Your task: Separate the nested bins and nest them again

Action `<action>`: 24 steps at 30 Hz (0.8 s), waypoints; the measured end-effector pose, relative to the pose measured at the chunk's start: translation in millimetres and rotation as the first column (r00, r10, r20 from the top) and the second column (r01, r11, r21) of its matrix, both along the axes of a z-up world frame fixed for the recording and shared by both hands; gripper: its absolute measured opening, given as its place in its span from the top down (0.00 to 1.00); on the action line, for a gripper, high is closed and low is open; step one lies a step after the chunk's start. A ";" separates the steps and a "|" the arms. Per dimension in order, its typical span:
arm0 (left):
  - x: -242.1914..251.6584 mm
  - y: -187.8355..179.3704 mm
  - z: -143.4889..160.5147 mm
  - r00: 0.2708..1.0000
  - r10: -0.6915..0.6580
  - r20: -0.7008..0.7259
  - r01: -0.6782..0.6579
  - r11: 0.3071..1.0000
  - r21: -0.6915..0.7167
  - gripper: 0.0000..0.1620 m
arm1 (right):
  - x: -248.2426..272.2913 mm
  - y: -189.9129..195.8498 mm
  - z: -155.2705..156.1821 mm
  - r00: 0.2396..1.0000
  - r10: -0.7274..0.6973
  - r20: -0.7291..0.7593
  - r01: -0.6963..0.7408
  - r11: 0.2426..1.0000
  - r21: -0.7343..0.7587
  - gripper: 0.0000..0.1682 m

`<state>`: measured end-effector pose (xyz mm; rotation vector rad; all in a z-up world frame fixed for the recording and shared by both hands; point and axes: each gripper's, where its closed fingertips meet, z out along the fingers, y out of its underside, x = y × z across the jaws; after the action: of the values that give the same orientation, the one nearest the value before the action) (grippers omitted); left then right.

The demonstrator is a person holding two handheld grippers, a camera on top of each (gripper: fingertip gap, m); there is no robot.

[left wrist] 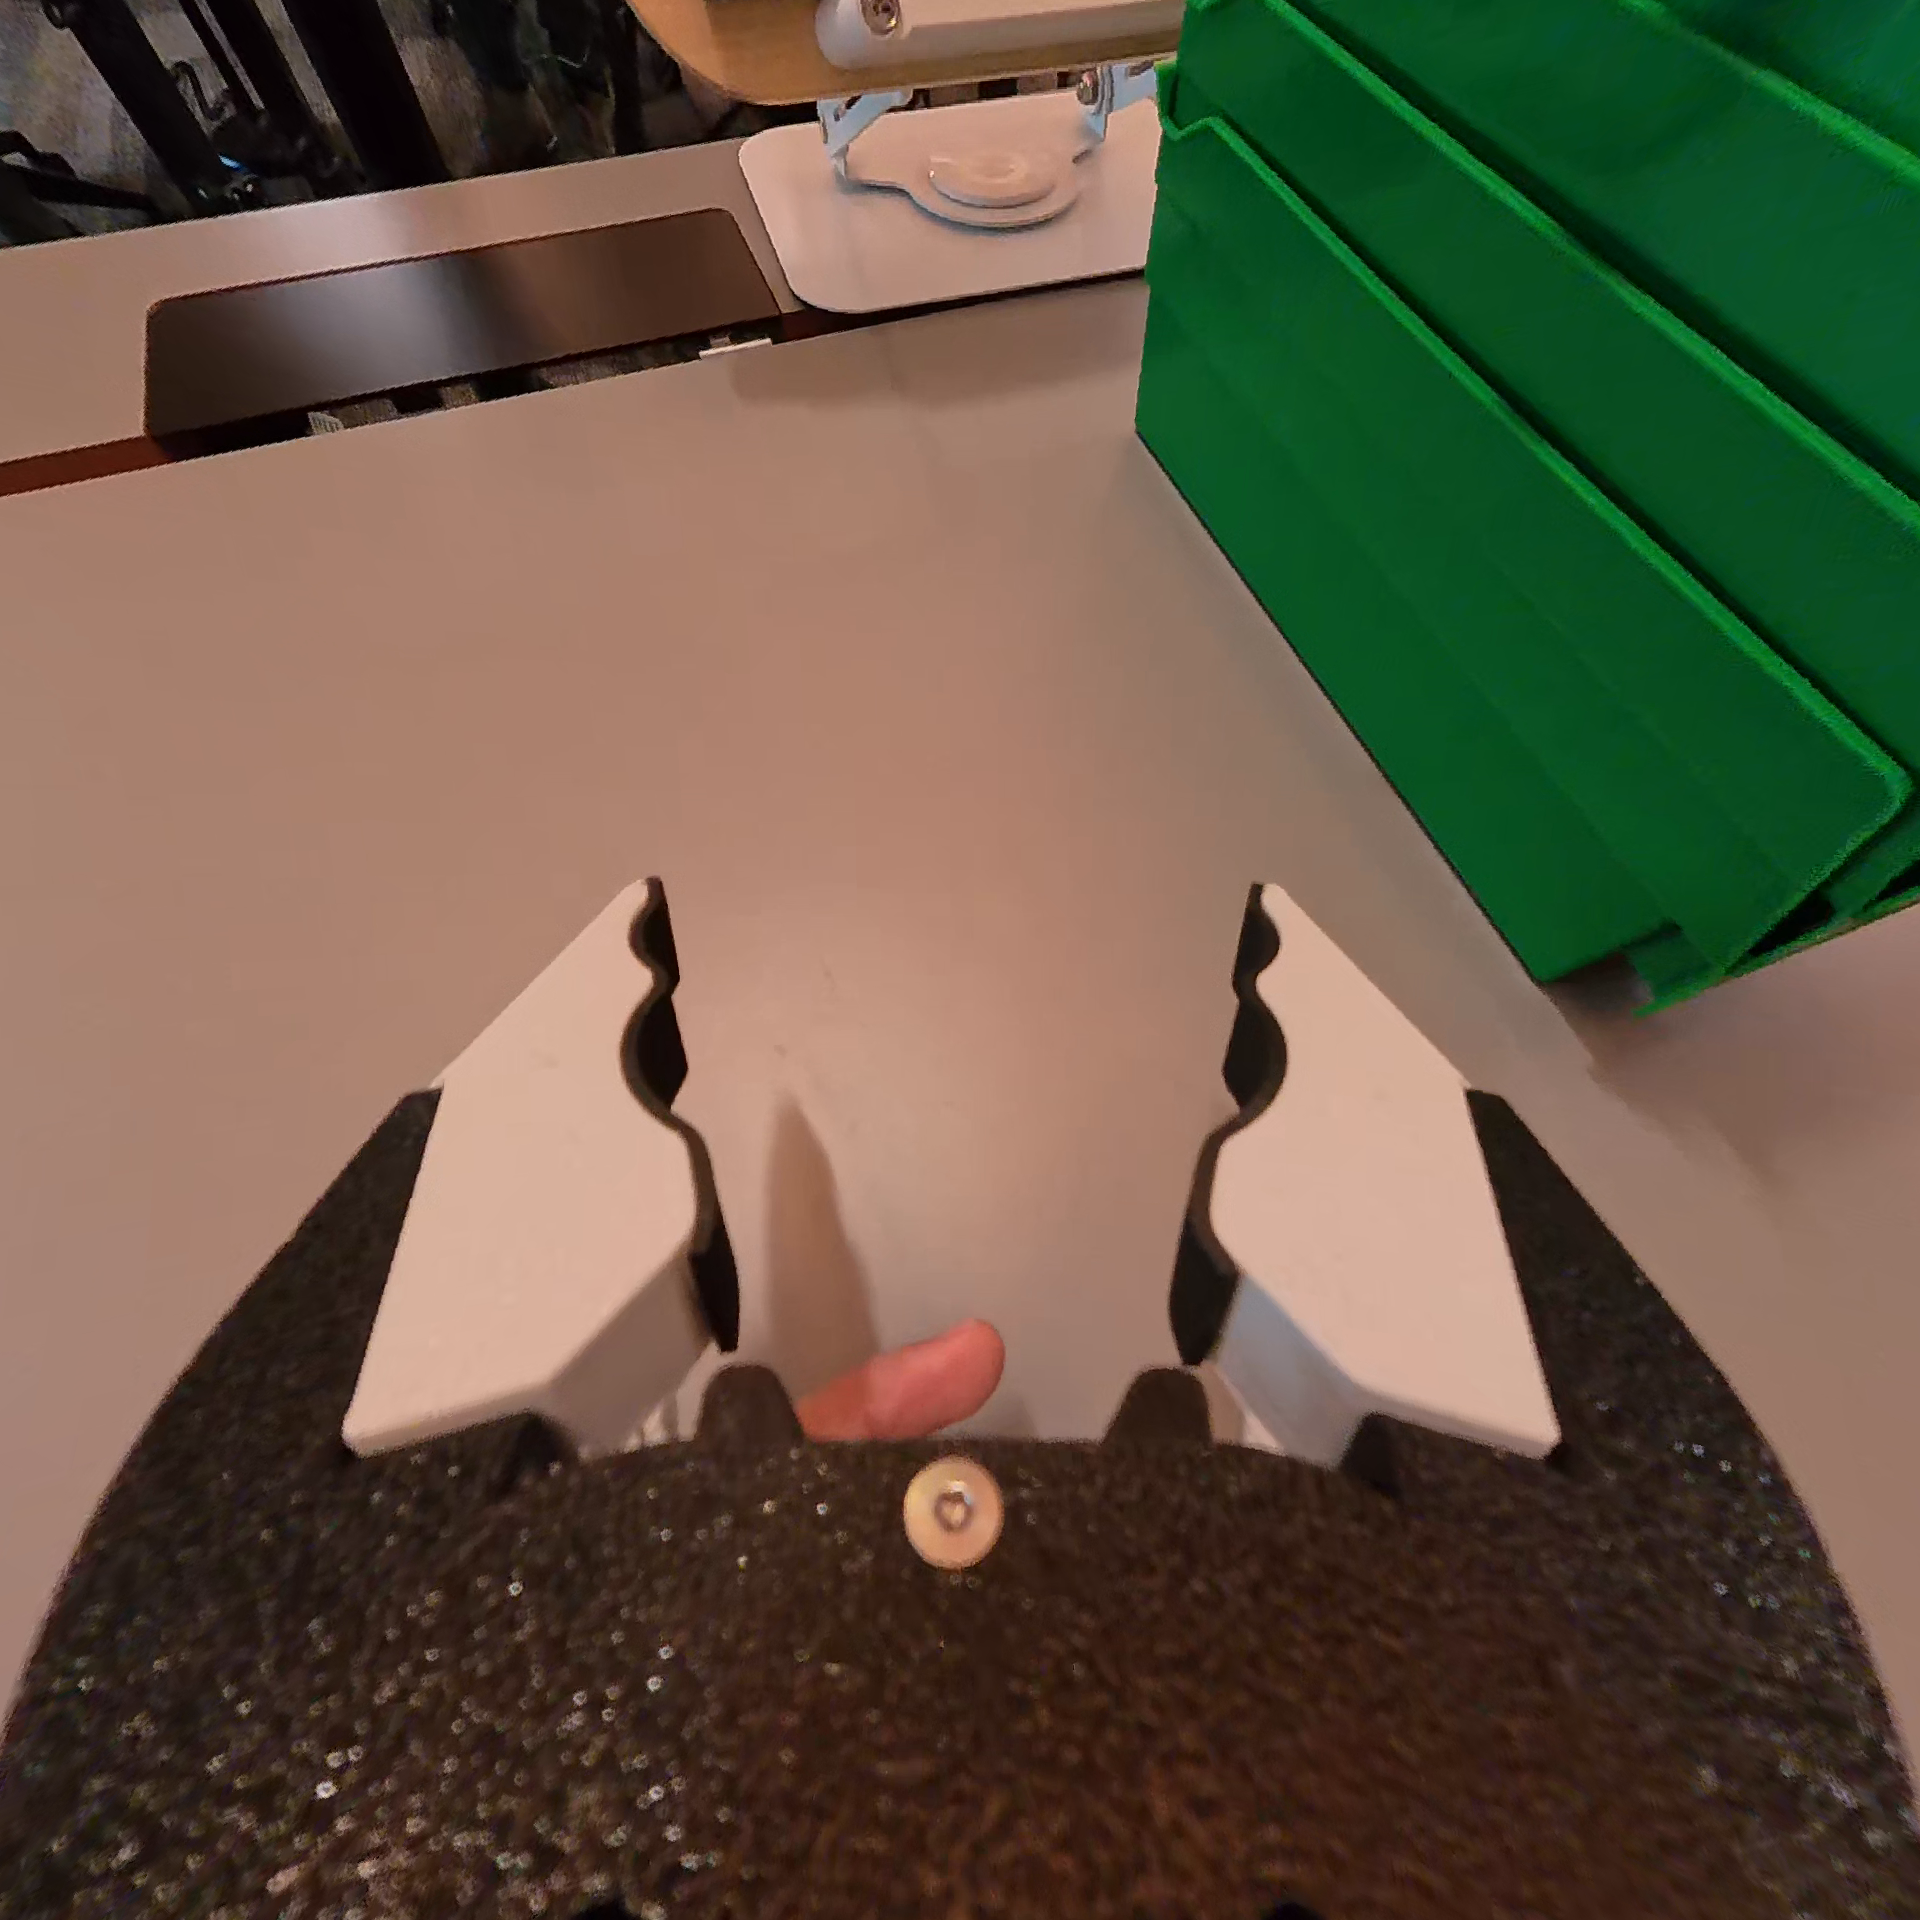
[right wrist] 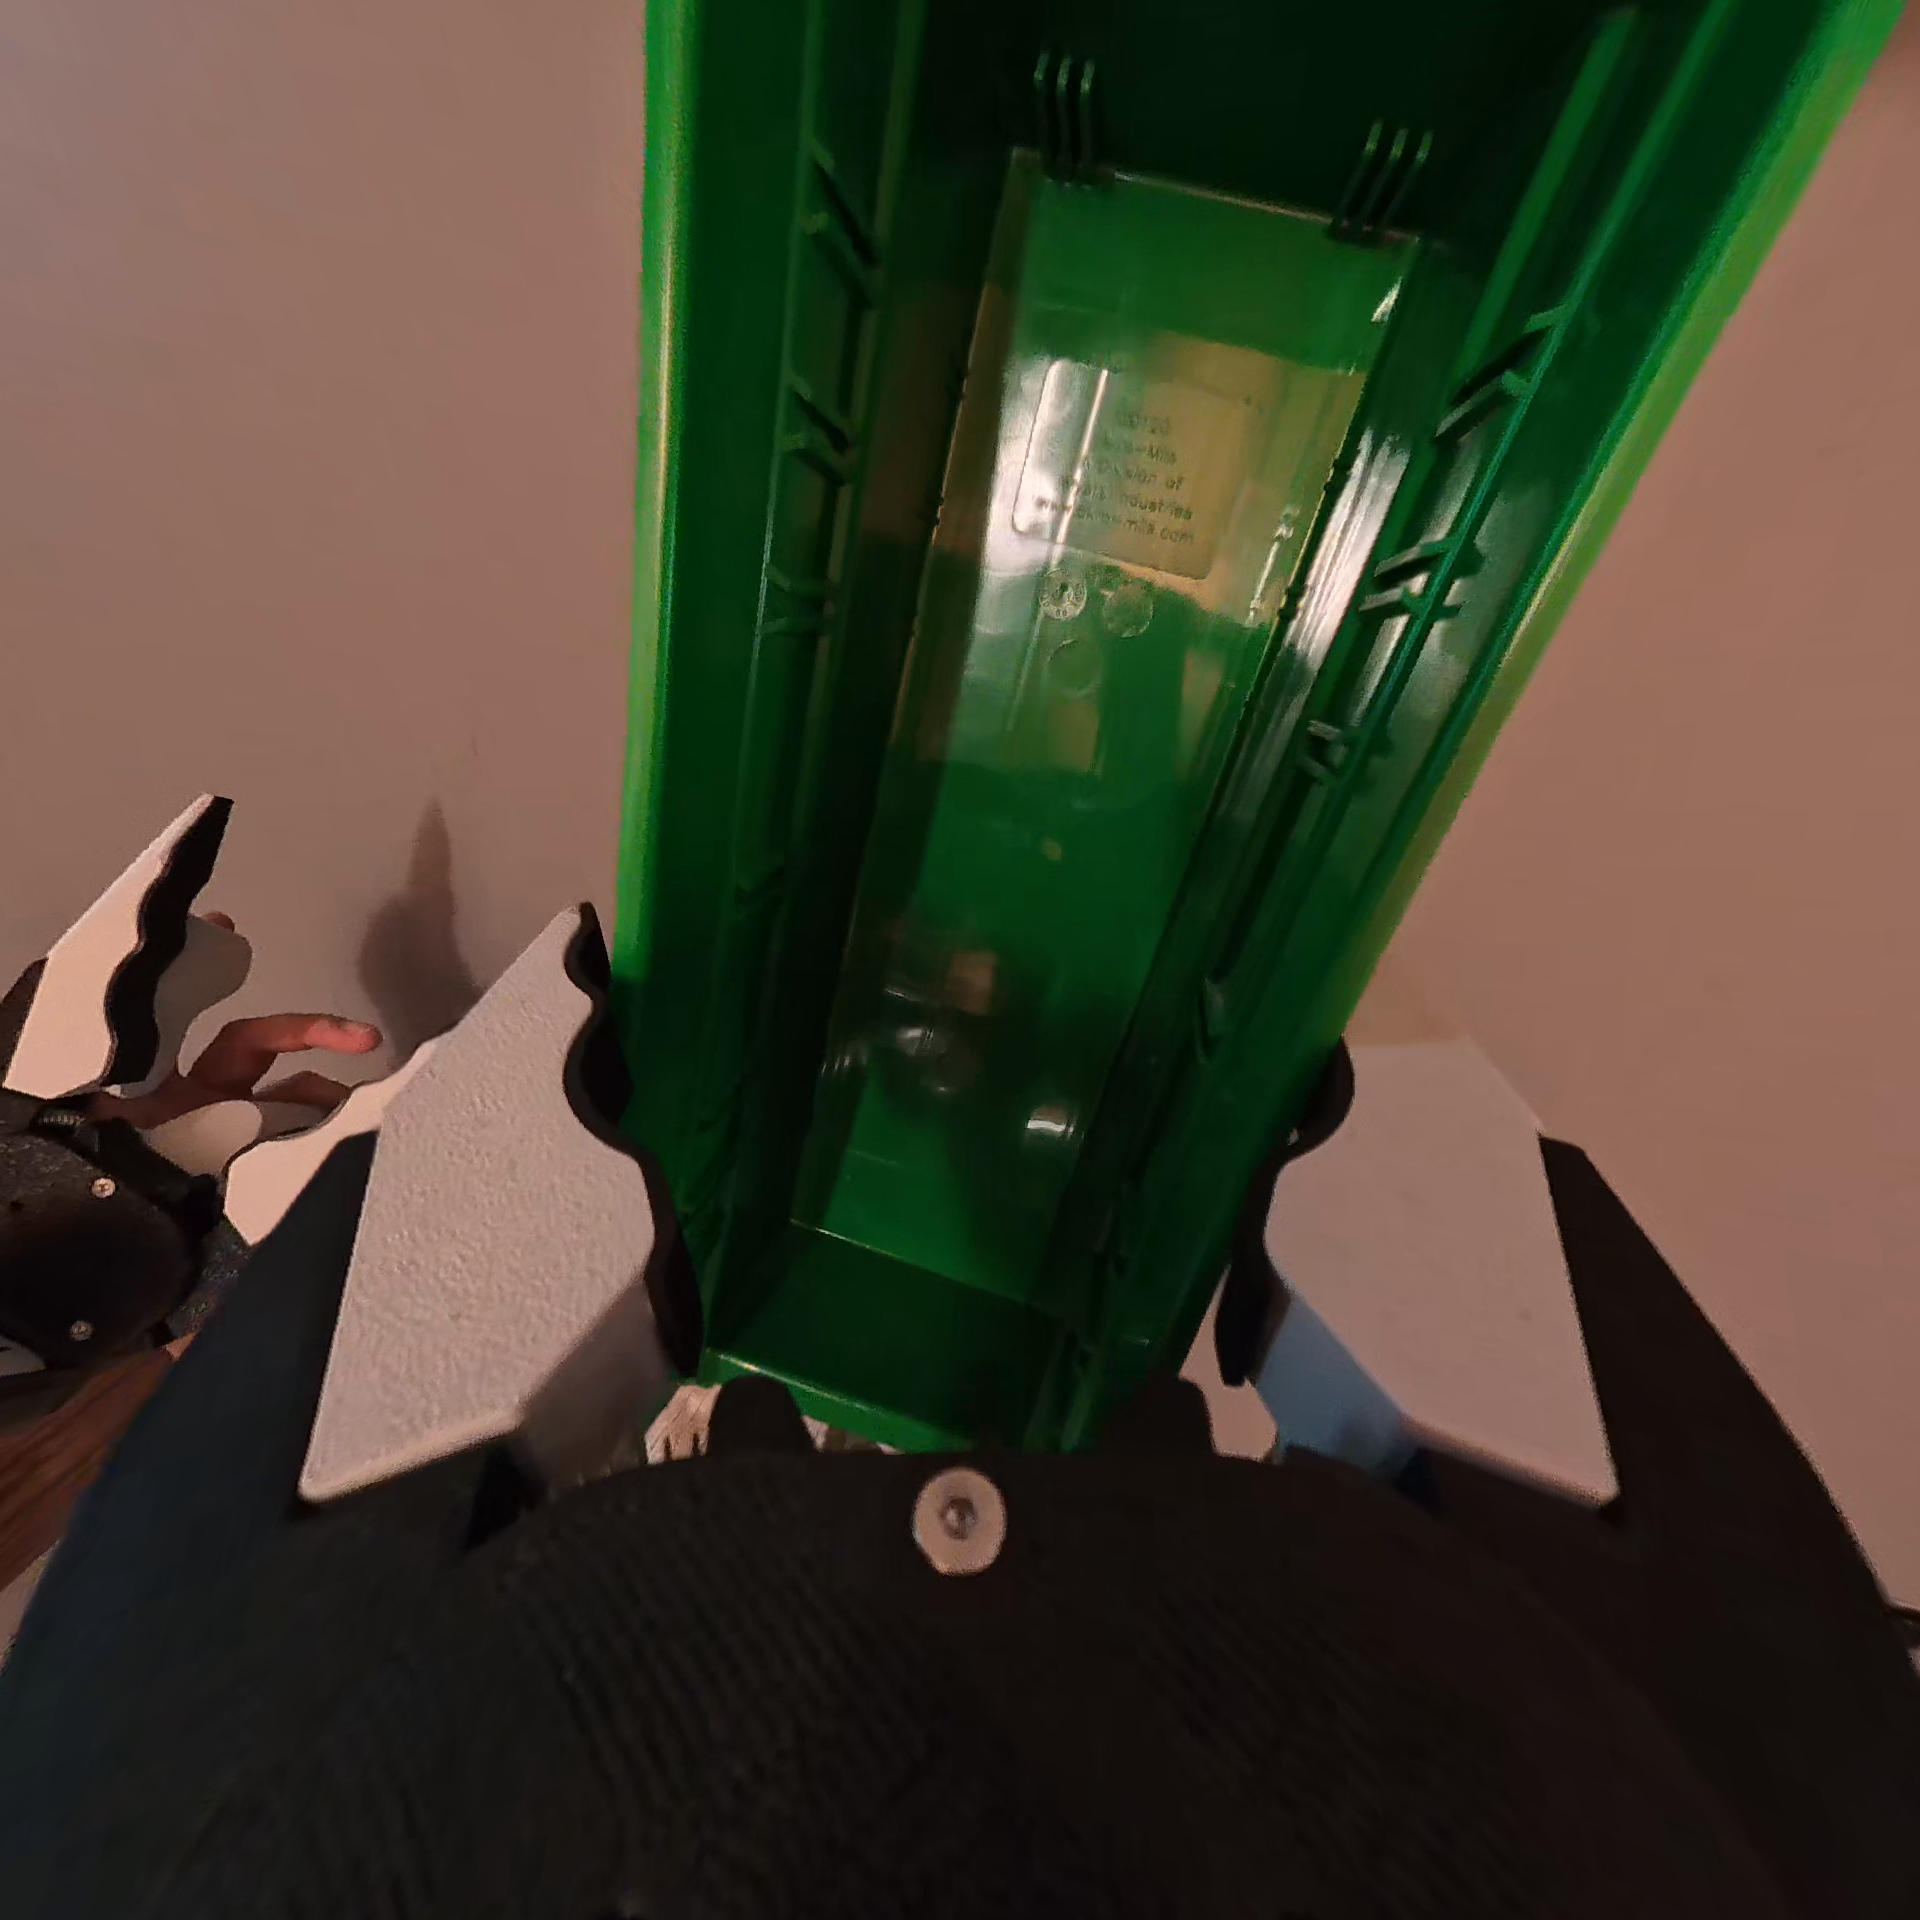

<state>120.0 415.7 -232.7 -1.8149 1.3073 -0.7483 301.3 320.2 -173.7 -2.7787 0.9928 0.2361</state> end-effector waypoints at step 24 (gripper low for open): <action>-4.2 2.5 4.3 1.000 0.005 0.009 -0.005 1.000 -0.010 0.35 | 3.7 -9.6 19.5 0.996 0.031 0.083 -0.017 0.985 -0.169 0.31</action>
<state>115.7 418.1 -228.5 -1.8199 1.2957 -0.7604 305.0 310.6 -154.2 -2.9255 1.0021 0.0371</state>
